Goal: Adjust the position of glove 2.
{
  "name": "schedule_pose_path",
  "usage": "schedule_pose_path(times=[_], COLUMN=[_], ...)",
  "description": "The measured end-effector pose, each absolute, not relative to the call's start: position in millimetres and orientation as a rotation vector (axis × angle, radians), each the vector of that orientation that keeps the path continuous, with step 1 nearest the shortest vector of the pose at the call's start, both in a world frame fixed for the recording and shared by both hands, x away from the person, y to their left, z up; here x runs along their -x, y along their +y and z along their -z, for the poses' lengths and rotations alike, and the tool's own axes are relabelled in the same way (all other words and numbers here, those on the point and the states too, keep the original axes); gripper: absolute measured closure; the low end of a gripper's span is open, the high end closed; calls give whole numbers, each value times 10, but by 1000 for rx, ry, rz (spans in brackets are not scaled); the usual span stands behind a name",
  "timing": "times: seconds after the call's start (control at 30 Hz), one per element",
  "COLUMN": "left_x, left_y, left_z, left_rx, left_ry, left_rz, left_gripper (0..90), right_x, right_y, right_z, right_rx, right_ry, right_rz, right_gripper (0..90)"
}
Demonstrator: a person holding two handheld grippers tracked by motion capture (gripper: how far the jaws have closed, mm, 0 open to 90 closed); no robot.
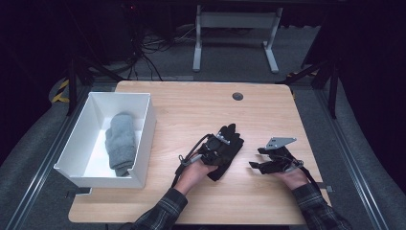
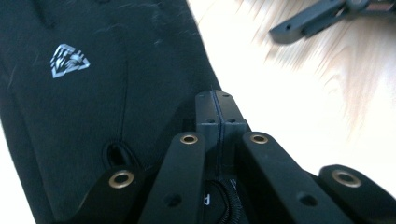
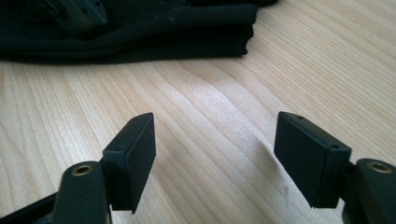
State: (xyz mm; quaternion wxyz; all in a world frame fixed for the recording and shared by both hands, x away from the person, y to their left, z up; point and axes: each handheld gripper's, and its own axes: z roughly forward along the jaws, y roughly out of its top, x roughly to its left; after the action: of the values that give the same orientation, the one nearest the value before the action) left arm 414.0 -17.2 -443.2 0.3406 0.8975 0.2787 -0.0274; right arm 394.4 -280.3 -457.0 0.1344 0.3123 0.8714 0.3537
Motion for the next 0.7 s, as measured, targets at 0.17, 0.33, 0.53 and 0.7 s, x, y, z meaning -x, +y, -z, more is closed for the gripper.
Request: schedule_pose_path(times=[0.17, 0.33, 0.53, 0.7], left_x=[-4105, -4058, -3995, -3966], left_y=[-22, 207, 411, 447], left_z=[4446, 4449, 4449, 4431], left_rx=[-2351, -2351, -2355, -2357], left_ry=[737, 761, 780, 769], left_rz=[57, 52, 32, 17], left_gripper=[900, 900, 900, 892], right_x=[-3951, -3961, -3971, -3982], right_y=[-2803, -2808, -2821, -2829], right_z=[4593, 4608, 4625, 4637], right_rx=[-905, -909, -909, -910], right_ry=[2521, 2511, 2500, 2496], right_rz=[-1011, -1001, -993, -1009], right_gripper=[282, 276, 256, 251])
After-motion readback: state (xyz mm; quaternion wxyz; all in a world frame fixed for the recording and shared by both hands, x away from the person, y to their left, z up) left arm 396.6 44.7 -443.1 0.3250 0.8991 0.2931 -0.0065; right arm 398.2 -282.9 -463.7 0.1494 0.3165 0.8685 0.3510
